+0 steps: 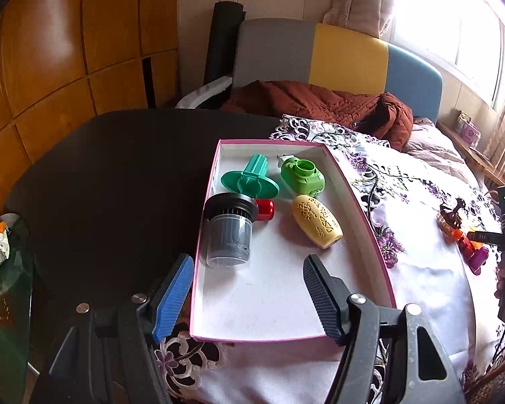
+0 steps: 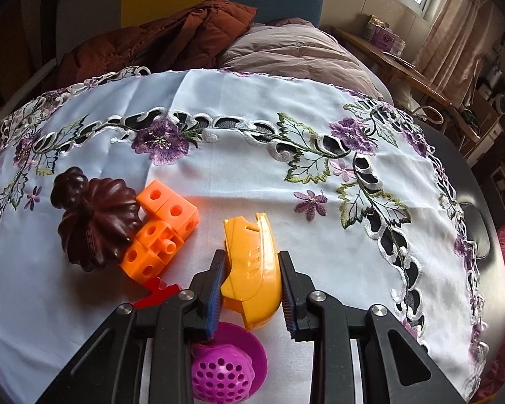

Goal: Organize rigid objects
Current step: 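Lift the yellow-orange curved piece and carry it to the tray with the right gripper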

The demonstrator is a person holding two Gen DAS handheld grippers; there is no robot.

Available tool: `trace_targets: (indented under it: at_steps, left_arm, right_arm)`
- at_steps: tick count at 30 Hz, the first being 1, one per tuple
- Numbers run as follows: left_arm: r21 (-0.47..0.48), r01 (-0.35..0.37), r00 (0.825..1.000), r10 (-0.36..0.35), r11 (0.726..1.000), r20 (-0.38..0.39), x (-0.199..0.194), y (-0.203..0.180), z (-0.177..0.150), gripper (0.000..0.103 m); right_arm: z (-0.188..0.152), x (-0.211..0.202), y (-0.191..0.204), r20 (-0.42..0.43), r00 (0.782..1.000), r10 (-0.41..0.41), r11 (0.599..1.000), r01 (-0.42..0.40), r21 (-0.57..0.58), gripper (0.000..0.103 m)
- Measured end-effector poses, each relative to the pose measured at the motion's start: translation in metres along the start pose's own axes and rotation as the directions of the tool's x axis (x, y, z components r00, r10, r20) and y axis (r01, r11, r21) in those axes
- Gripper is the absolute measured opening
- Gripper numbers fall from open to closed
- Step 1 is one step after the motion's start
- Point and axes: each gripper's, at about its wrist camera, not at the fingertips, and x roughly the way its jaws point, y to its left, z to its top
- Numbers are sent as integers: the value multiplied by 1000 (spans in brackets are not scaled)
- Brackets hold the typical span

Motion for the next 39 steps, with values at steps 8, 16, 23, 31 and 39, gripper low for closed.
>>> trace_targets:
  at_steps: [8, 16, 23, 31, 39]
  left_arm:
    - [6, 0, 1000, 0, 1000, -5, -1, -1, -1, 69]
    - [11, -4, 1000, 4, 1000, -4, -1, -3, -3, 69]
    - [-9, -26, 1000, 26, 1000, 8, -2, 5, -2, 69]
    - [-43, -44, 999, 44, 998, 4, -3, 25, -5, 69]
    - [-76, -53, 999, 53, 996, -7, 0, 43, -11, 69]
  right_arm:
    - [3, -6, -6, 22, 1000, 5, 999, -6, 33, 30]
    - [9, -28, -23, 116, 993, 34, 991, -49, 128, 30]
    - [14, -54, -26, 242, 965, 103, 978, -143, 154, 30]
    - [13, -96, 19, 300, 923, 240, 967, -256, 14, 30]
    - [-1, -136, 102, 258, 868, 424, 904, -386, -186, 30]
